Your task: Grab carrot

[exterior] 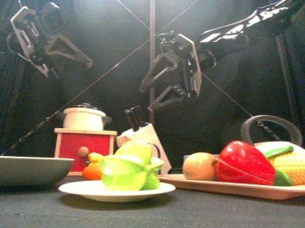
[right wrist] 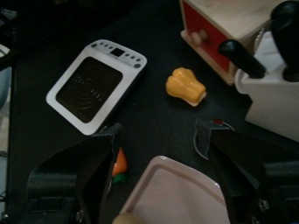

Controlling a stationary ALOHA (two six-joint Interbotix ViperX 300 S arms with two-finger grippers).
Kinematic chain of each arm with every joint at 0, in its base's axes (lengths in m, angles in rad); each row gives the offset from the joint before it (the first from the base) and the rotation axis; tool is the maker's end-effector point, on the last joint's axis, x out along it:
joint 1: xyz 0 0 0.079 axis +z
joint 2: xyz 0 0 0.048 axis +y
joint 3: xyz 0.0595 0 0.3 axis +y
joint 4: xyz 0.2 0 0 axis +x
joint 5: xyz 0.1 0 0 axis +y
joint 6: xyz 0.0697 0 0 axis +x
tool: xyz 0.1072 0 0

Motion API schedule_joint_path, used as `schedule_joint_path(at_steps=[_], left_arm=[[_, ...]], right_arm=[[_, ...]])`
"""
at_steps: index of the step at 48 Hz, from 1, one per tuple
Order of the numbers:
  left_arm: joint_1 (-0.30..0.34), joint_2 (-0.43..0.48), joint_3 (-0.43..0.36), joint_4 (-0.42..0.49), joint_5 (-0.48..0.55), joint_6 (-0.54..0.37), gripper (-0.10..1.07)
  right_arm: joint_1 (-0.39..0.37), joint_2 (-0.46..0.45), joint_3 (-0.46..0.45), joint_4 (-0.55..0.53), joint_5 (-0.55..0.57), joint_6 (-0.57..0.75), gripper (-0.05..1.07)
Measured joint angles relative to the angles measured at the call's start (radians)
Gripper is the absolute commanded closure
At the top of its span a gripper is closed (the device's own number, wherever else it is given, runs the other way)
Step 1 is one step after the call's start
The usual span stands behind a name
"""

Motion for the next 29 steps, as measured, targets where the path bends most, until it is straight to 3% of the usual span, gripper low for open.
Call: schedule_joint_path(at_steps=[15, 29], left_arm=[[-0.051, 0.166, -0.114, -0.095, 0.023, 0.003, 0.44], [-0.058, 0.311, -0.267, -0.075, 0.256, 0.003, 0.29]], right_arm=[[-0.052, -0.193, 0.167, -0.055, -0.015, 0.008, 0.05], [-0.063, -0.391, 0.307, -0.049, -0.077, 0.006, 0.05]])
